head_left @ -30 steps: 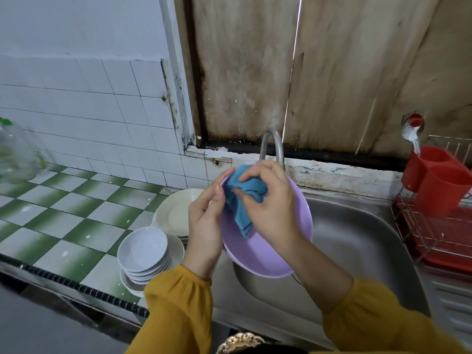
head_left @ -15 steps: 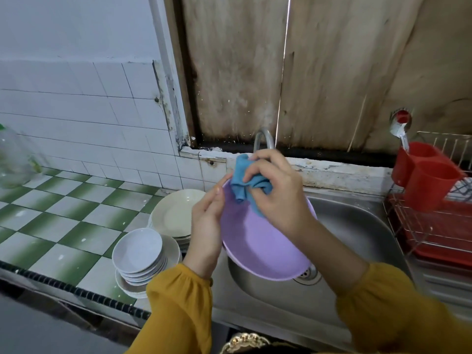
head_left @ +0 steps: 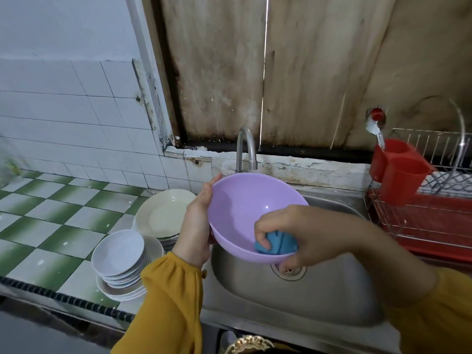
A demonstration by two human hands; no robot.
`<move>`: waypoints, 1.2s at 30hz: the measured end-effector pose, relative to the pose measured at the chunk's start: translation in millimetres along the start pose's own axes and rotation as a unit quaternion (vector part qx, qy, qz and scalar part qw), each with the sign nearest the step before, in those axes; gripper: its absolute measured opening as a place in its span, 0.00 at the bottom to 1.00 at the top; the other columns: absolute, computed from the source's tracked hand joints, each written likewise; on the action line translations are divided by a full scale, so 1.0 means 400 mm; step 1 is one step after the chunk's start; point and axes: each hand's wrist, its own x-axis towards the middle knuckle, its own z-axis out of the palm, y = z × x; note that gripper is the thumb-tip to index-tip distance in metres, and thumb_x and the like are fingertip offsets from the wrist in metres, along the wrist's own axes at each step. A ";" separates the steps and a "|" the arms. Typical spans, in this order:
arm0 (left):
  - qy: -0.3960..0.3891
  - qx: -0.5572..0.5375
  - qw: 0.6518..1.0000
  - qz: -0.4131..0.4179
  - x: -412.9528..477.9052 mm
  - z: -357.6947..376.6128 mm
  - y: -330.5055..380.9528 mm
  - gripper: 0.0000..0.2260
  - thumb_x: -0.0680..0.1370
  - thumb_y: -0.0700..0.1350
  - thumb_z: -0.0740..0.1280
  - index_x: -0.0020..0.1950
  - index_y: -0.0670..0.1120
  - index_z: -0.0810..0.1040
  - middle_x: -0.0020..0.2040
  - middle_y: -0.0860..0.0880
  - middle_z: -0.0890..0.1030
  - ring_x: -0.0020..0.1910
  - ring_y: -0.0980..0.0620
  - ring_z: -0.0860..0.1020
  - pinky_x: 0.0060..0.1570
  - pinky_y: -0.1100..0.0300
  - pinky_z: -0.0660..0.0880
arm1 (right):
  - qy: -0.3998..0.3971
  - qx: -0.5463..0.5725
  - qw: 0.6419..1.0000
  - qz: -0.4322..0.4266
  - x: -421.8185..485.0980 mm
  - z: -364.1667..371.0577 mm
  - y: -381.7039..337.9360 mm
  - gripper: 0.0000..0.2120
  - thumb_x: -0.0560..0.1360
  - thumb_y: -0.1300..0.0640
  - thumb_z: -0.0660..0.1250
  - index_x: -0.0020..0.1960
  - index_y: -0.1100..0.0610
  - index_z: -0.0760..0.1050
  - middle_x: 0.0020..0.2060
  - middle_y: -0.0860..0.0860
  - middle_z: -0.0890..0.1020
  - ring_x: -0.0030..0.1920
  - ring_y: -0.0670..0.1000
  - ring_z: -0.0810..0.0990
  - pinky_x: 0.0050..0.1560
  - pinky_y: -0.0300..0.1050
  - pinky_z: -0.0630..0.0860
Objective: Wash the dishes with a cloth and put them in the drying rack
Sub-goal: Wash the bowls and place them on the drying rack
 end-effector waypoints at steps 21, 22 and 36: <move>-0.247 0.204 0.914 0.250 -0.021 0.390 -0.031 0.66 0.50 0.48 0.84 0.78 0.56 0.45 0.71 0.72 0.61 0.70 0.67 0.64 0.60 0.73 0.68 | 0.703 0.076 0.703 0.080 -0.357 -0.182 0.138 0.16 0.70 0.56 0.75 0.55 0.48 0.76 0.52 0.43 0.79 0.54 0.37 0.76 0.56 0.33 0.72; -0.247 0.204 0.910 0.263 -0.019 0.415 -0.031 0.65 0.50 0.50 0.84 0.78 0.56 0.46 0.72 0.70 0.60 0.71 0.65 0.64 0.62 0.71 0.69 | 0.704 -0.005 0.705 0.085 -0.384 -0.185 0.148 0.14 0.73 0.55 0.71 0.57 0.48 0.78 0.55 0.49 0.77 0.57 0.40 0.74 0.59 0.35 0.71; -0.334 0.264 0.837 0.344 -0.049 0.800 0.004 0.63 0.47 0.62 0.84 0.76 0.65 0.53 0.74 0.64 0.63 0.72 0.59 0.66 0.68 0.48 0.70 | 0.360 -0.247 0.796 0.420 -0.843 -0.238 0.134 0.63 0.49 0.14 0.57 0.77 0.35 0.41 0.58 0.45 0.69 0.44 0.53 0.79 0.36 0.48 0.74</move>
